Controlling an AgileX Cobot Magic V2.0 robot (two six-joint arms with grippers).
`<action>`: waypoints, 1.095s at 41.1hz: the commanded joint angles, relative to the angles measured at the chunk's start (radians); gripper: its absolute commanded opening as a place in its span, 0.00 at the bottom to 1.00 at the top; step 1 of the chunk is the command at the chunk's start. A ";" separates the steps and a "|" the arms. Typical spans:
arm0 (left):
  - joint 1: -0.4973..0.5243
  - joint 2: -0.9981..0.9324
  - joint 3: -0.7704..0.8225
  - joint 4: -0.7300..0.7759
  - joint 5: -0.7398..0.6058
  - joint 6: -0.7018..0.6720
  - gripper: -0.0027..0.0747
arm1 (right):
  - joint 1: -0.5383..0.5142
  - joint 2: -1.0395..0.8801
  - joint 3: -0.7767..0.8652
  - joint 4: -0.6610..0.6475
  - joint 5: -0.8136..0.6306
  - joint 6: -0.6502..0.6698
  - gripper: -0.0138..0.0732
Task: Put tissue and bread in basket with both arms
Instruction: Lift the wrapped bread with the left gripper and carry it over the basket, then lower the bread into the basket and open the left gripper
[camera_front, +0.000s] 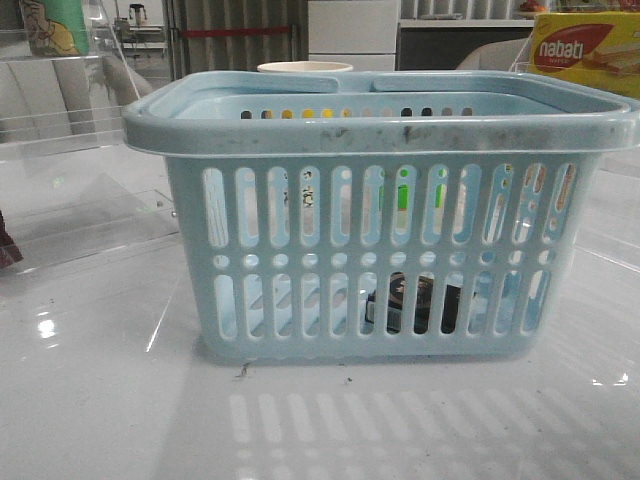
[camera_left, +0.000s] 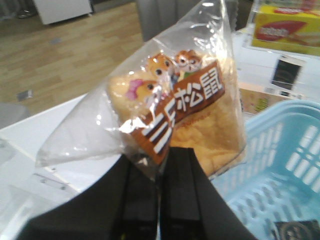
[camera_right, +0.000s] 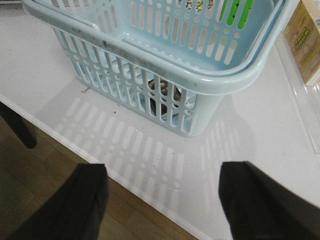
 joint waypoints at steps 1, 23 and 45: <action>-0.083 -0.016 -0.035 -0.015 -0.031 0.003 0.15 | 0.002 0.006 -0.025 0.000 -0.069 -0.005 0.81; -0.229 0.261 -0.035 -0.015 -0.003 0.003 0.15 | 0.002 0.006 -0.025 0.000 -0.069 -0.005 0.81; -0.229 0.391 -0.035 -0.022 0.005 -0.004 0.51 | 0.002 0.006 -0.025 0.000 -0.069 -0.005 0.81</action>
